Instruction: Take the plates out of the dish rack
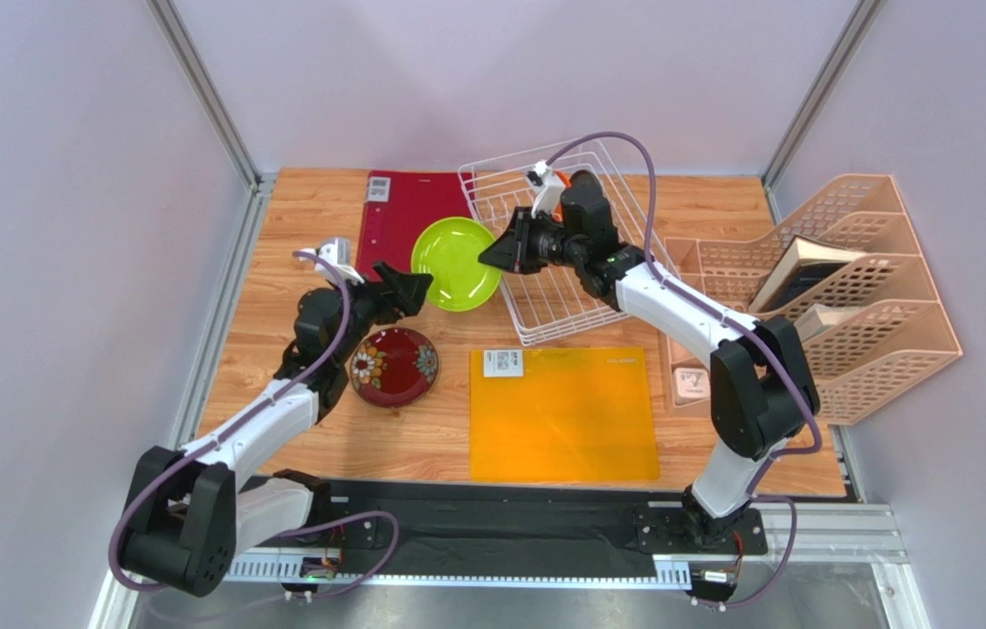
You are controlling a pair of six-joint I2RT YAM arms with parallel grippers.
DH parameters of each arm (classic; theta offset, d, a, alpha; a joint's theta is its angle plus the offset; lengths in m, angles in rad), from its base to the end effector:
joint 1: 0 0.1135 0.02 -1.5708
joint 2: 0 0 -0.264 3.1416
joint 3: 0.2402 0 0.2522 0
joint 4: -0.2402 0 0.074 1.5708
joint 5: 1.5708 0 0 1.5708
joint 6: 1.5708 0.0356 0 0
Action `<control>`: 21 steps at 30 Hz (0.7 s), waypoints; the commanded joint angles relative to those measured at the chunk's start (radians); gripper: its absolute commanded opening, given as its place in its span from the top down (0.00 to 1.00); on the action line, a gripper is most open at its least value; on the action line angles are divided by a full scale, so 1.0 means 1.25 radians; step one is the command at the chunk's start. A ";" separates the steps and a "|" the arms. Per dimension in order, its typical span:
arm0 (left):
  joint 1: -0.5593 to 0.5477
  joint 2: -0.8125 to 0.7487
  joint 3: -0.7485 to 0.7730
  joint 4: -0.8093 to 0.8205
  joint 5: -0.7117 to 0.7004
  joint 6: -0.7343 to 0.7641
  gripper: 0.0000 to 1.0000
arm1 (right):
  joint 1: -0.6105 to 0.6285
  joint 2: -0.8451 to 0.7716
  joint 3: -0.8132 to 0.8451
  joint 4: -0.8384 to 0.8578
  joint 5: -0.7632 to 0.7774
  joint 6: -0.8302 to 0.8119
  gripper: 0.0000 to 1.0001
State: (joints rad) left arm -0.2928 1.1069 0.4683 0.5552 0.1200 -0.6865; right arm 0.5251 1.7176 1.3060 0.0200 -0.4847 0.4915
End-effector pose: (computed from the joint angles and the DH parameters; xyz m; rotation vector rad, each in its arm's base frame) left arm 0.2317 -0.0743 0.2427 -0.2432 1.7057 -0.8355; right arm 0.3418 0.2172 0.2914 -0.3763 2.0598 1.1187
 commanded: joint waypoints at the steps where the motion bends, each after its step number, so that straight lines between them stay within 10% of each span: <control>1: -0.001 0.051 0.052 0.060 -0.001 0.025 0.10 | 0.003 0.003 0.031 0.086 -0.083 0.044 1.00; 5: -0.003 0.085 0.051 0.101 0.002 0.023 0.22 | 0.005 0.005 0.035 0.103 -0.137 0.067 1.00; 12: -0.001 0.102 0.048 0.140 0.011 0.018 0.70 | 0.005 0.044 0.069 0.110 -0.226 0.083 1.00; 21: -0.001 0.116 0.023 0.203 0.044 0.002 0.51 | 0.005 0.096 0.089 0.163 -0.307 0.123 1.00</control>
State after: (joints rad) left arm -0.2909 1.2434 0.5003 0.7437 0.1455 -0.6891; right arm 0.5114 1.8336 1.3514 0.1223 -0.7345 0.5964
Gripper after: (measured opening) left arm 0.462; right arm 0.114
